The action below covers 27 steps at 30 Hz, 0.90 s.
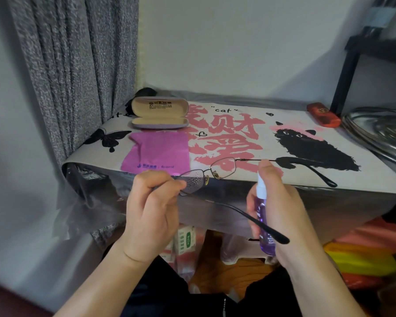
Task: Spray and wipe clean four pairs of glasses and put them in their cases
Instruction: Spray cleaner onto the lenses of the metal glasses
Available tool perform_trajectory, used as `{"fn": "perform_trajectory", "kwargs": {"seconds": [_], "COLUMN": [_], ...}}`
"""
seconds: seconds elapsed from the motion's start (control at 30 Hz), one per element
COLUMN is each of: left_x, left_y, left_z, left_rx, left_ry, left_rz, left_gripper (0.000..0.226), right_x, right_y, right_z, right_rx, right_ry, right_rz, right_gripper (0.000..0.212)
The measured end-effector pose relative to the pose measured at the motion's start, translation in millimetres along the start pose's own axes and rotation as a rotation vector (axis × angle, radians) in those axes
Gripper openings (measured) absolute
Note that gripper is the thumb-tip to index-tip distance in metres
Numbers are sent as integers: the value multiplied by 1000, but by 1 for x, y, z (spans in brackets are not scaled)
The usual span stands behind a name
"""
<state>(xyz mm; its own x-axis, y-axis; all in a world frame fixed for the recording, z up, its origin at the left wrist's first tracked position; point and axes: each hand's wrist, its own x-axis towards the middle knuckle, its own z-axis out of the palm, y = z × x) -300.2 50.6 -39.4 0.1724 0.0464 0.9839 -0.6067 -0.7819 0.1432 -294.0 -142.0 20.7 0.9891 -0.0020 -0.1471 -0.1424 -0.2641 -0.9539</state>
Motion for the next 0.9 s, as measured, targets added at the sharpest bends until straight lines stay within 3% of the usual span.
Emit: {"fn": "perform_trajectory", "kwargs": {"seconds": [0.2, 0.4, 0.47, 0.53, 0.67, 0.77, 0.9], "left_x": [1, 1, 7, 22, 46, 50, 48], "left_y": [1, 3, 5, 10, 20, 20, 17], "left_z": [0, 0, 0, 0, -8, -13, -12], "left_rx": [3, -5, -45, -202, -823, -1050, -1123], "left_ry": [5, -1, -29, -51, -43, -37, -80], "left_rz": [0, -129, -316, -689, -1336, -1570, -1700], "left_gripper": [12, 10, 8, 22, 21, 16, 14], "right_x": [0, -3, -5, -7, -16, -24, -32], "right_y": [1, 2, 2, 3, 8, 15, 19], "right_z": [3, 3, 3, 4, 12, 26, 41], "right_rx": [37, 55, 69, 75, 93, 53, -47], "right_ry": [1, 55, 64, 60, 16, -32, -76], "right_rz": [-5, -64, -88, -120, -212, -309, -349], "right_gripper": [68, 75, 77, 78, 79, 81, 81]}}
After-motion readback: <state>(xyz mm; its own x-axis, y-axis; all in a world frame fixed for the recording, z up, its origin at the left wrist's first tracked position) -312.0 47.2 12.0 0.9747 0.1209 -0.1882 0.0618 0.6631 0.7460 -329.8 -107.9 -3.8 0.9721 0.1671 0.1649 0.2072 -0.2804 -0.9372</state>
